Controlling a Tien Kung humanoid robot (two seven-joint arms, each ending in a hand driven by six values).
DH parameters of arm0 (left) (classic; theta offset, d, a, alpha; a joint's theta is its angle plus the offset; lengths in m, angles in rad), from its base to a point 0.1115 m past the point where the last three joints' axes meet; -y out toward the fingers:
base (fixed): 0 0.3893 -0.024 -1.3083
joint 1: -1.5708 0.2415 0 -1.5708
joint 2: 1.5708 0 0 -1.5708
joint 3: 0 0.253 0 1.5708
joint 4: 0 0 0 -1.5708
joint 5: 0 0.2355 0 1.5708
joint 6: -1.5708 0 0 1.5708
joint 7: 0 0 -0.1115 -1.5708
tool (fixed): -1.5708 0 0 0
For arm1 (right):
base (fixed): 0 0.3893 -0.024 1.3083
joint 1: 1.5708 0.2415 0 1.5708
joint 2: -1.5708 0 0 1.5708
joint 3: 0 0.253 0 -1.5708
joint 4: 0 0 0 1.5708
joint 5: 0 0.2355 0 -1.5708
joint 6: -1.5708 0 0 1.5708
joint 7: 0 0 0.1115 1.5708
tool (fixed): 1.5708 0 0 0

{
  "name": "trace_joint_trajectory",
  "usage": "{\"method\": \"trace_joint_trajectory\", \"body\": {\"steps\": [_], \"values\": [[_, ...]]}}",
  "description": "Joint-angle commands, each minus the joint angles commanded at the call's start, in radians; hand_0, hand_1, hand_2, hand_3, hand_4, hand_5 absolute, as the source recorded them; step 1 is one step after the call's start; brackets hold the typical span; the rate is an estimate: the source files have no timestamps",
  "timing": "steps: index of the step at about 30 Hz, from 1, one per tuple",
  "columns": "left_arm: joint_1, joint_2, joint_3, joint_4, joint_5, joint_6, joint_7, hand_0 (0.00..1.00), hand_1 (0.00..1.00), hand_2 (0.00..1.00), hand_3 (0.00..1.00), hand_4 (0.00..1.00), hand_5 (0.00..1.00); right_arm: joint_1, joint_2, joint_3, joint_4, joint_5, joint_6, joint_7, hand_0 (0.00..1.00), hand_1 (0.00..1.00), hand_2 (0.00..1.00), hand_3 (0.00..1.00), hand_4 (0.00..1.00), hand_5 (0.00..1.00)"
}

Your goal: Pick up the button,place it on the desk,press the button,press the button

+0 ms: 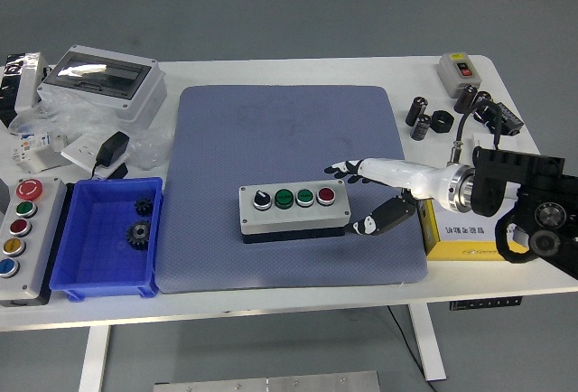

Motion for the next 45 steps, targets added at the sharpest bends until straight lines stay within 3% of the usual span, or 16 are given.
{"method": "trace_joint_trajectory", "body": {"steps": [2,3,8,9,32,40,43,45], "values": [[0.000,0.000,0.001,0.000,-0.001,0.000,0.000,0.627,0.625,0.562,0.614,0.720,0.166,0.010,0.008,-0.007,-0.012,-0.003,0.000,-0.001,0.192,0.371,0.483,0.803,0.436,0.171],[0.000,0.001,0.000,0.000,-0.001,-0.001,-0.001,0.626,0.625,0.562,0.617,0.727,0.171,0.015,0.013,-0.011,-0.020,-0.005,-0.001,-0.001,0.103,0.234,0.275,0.785,0.261,0.073],[0.000,0.001,0.001,0.000,-0.002,-0.002,-0.001,0.626,0.625,0.562,0.617,0.727,0.171,0.025,0.028,-0.027,-0.047,-0.018,-0.007,-0.003,0.103,0.234,0.275,0.785,0.261,0.073],[0.000,0.001,0.000,0.000,-0.002,-0.002,-0.002,0.626,0.624,0.563,0.618,0.735,0.179,0.026,0.029,-0.032,-0.050,-0.019,-0.007,-0.003,0.060,0.179,0.234,0.774,0.247,0.054],[-0.006,0.002,0.008,0.000,-0.012,-0.007,-0.010,0.627,0.624,0.563,0.619,0.750,0.193,0.039,0.093,-0.123,-0.163,-0.079,-0.064,0.006,0.054,0.147,0.217,0.756,0.238,0.010],[-0.003,0.000,0.010,0.000,-0.017,-0.005,-0.011,0.627,0.623,0.564,0.620,0.755,0.211,-0.018,0.063,0.043,-0.030,0.091,-0.086,0.114,0.053,0.140,0.215,0.750,0.251,0.002],[-0.002,-0.001,0.010,0.000,-0.018,-0.003,-0.010,0.627,0.623,0.564,0.620,0.755,0.211,-0.059,0.087,0.106,-0.041,0.144,-0.104,0.139,0.053,0.140,0.215,0.750,0.251,0.002],[-0.001,-0.003,0.011,0.000,-0.018,-0.003,-0.008,0.627,0.623,0.564,0.620,0.755,0.211,-0.097,0.121,0.151,-0.073,0.136,-0.142,0.167,0.053,0.140,0.215,0.750,0.251,0.002]]}}
